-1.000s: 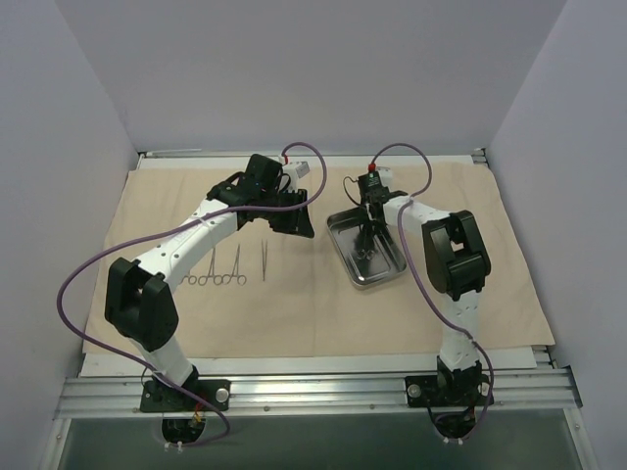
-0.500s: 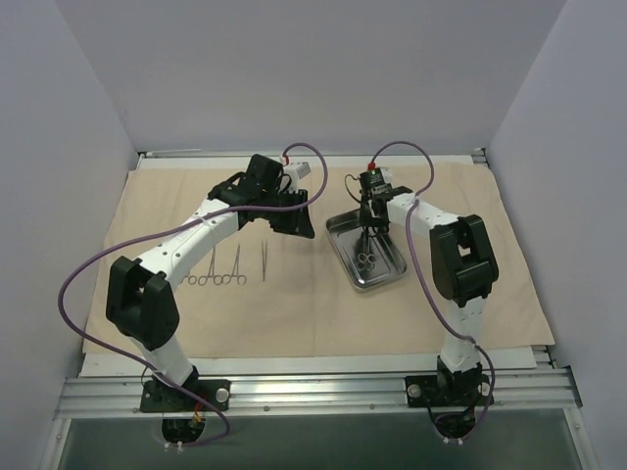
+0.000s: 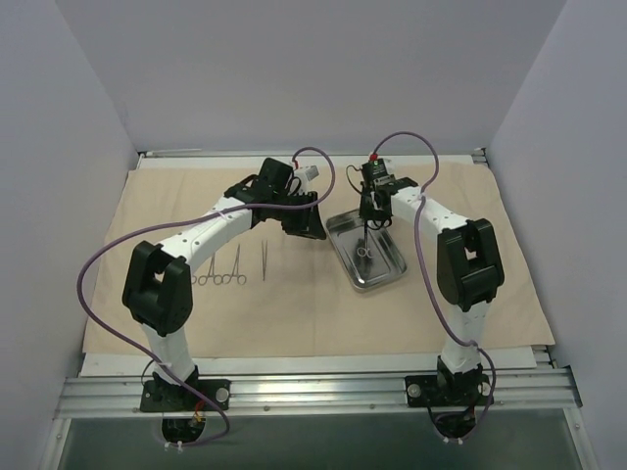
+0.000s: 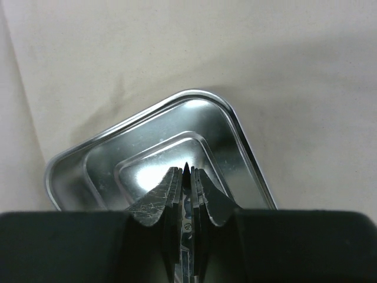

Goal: Open and lay out the surgical kit
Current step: Pick up the medical item from the container.

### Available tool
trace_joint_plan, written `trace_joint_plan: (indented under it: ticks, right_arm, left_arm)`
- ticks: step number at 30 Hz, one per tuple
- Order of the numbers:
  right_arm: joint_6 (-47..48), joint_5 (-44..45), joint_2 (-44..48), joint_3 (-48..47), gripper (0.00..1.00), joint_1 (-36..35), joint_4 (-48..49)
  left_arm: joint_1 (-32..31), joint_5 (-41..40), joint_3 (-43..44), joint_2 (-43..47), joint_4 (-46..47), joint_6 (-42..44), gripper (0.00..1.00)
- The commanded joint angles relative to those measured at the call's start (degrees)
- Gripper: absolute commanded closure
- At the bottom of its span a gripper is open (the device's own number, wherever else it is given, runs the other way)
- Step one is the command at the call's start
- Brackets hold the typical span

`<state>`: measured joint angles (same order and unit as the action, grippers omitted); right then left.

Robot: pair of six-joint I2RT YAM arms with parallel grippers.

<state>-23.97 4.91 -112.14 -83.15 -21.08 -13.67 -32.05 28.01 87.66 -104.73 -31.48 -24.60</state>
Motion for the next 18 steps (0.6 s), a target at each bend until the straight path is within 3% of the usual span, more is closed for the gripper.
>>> trace_joint_plan:
  ticks: [1, 18]
  right_arm:
    - [-2.22, -1.21, 3.68, -5.43, 1.0, -0.36, -3.81]
    - [-8.55, -7.01, 4.73, -13.26, 1.0, -5.29, -7.07]
  left_arm:
    - [-0.38, 3.28, 2.61, 0.75, 5.47, -2.12, 0.57]
    - [-0.29, 7.06, -0.82, 1.02, 9.95, -6.51, 0.54]
